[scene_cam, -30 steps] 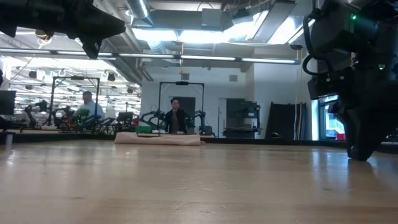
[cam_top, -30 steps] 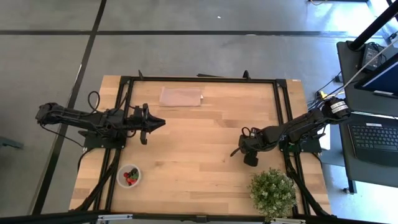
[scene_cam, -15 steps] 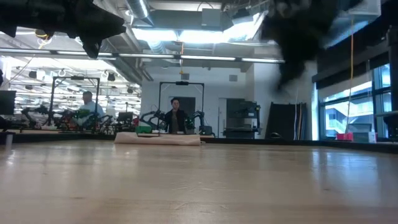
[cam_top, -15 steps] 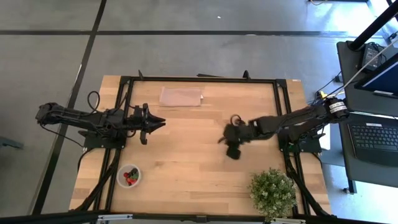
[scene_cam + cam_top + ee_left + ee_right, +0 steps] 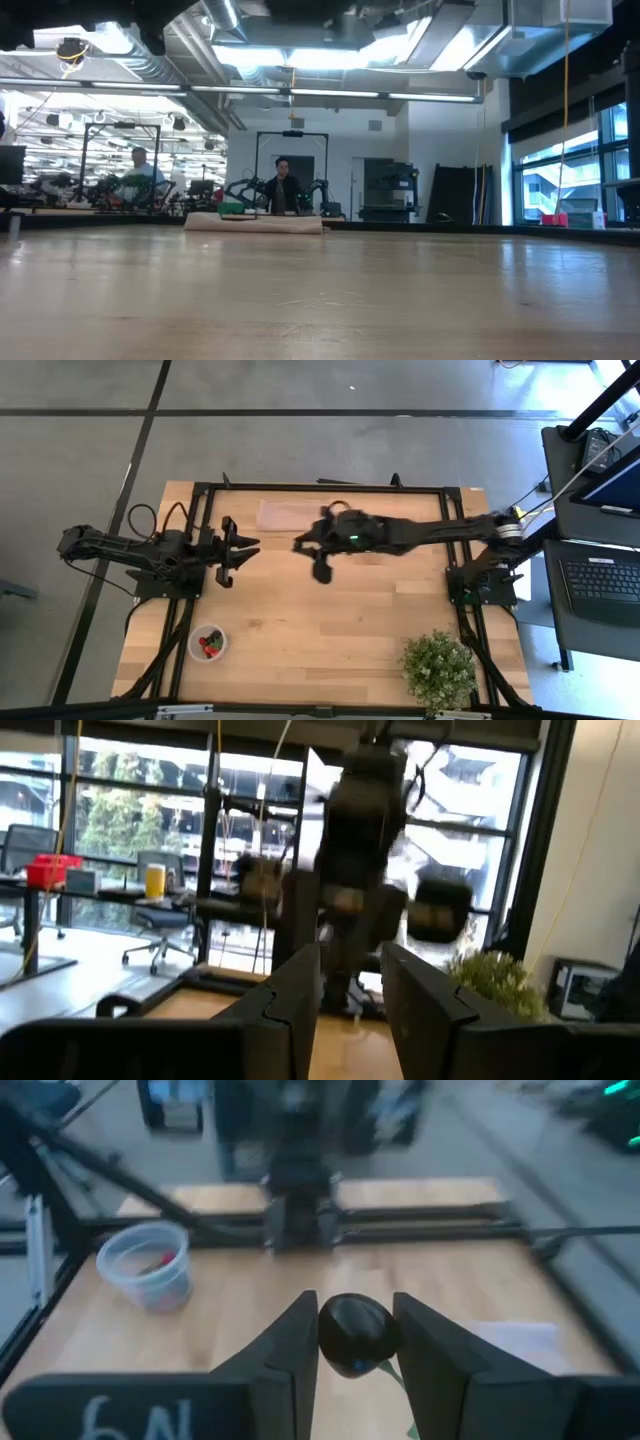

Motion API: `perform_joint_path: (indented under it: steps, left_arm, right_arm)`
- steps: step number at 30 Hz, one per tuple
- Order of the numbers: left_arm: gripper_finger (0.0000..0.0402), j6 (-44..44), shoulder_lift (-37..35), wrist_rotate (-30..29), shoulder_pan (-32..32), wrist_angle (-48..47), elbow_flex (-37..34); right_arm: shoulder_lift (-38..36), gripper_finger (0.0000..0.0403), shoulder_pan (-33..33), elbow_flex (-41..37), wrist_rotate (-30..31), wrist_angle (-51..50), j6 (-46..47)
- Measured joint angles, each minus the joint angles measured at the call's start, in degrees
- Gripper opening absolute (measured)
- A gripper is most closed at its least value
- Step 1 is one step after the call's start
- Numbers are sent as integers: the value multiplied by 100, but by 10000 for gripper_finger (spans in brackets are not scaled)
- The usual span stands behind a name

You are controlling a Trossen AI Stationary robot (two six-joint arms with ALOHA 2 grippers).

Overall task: Pick and placing Produce into tupperware
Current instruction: Put the black cherry into the transparent bin

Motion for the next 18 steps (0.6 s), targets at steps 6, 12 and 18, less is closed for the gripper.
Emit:
perform_joint_path:
  steps: [6,12,18]
  left_arm:
    - [112,-4,-17,10,-1,300,0]
    - [121,-3,-178,106,-3,431,0]
    - [127,-1,-308,163,-3,435,1]
  right_arm:
    - [1459,115,-79,685,-708,-5,-14]
    - [2281,115,-97,791,-1038,400,32]
    - [2697,115,-97,791,-1047,461,183]
